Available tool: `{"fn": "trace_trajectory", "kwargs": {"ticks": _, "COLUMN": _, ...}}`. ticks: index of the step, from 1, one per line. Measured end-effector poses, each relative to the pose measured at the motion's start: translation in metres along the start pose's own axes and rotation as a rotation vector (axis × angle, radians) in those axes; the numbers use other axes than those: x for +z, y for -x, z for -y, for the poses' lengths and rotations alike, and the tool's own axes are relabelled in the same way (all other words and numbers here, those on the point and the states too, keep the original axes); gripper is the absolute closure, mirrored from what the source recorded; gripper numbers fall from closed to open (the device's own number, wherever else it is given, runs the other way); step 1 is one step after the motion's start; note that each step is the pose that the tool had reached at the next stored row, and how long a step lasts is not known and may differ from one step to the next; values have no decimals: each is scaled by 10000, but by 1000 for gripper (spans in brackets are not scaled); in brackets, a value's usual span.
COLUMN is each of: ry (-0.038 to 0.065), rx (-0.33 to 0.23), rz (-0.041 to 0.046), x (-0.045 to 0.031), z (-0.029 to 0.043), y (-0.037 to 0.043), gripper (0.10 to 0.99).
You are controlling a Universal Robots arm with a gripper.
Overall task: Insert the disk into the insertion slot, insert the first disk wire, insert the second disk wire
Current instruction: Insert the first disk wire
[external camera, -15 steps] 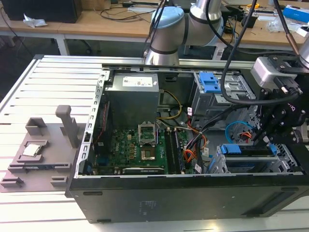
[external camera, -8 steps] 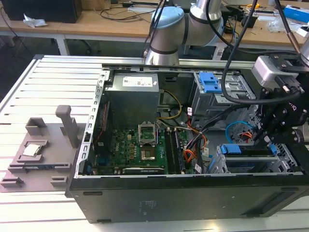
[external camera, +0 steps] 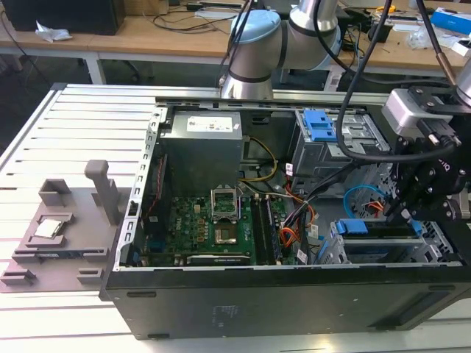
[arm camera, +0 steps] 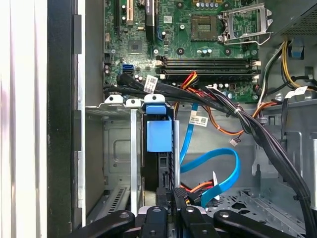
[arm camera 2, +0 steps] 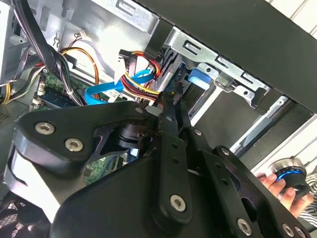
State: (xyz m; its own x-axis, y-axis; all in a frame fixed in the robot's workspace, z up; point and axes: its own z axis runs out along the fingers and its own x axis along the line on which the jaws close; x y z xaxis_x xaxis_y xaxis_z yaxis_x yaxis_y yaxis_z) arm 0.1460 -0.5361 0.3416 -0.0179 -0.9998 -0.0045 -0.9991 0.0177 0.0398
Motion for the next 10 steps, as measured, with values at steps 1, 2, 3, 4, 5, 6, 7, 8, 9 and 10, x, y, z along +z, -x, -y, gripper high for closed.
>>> {"fn": "trace_trajectory", "kwargs": {"ticks": 1, "ry": 0, "rx": 0, "rz": -1, "x": 11, "z": 1, "y": -2, "gripper": 922}}
{"fn": "trace_trajectory", "kwargs": {"ticks": 2, "ry": 0, "rx": 0, "rz": -7, "x": 33, "z": 2, "y": -5, "gripper": 922}}
{"fn": "trace_trajectory", "kwargs": {"ticks": 3, "ry": -2, "rx": 0, "rz": -6, "x": 44, "z": 3, "y": -5, "gripper": 922}}
{"fn": "trace_trajectory", "kwargs": {"ticks": 4, "ry": -3, "rx": -1, "rz": -4, "x": 48, "z": 6, "y": -6, "gripper": 922}}
{"fn": "trace_trajectory", "kwargs": {"ticks": 5, "ry": 0, "rx": -1, "rz": -1, "x": 51, "z": 8, "y": -5, "gripper": 922}}
{"fn": "trace_trajectory", "kwargs": {"ticks": 6, "ry": 1, "rx": -1, "rz": 1, "x": 52, "z": 12, "y": -5, "gripper": 922}}
{"fn": "trace_trajectory", "kwargs": {"ticks": 7, "ry": 1, "rx": 0, "rz": 1, "x": 52, "z": 14, "y": -5, "gripper": 922}}
{"fn": "trace_trajectory", "kwargs": {"ticks": 8, "ry": 0, "rx": 1, "rz": 2, "x": 53, "z": 15, "y": -5, "gripper": 922}}
{"fn": "trace_trajectory", "kwargs": {"ticks": 9, "ry": 0, "rx": 1, "rz": 2, "x": 53, "z": 15, "y": -5, "gripper": 922}}
{"fn": "trace_trajectory", "kwargs": {"ticks": 10, "ry": -1, "rx": 0, "rz": 3, "x": 53, "z": 16, "y": -5, "gripper": 922}}
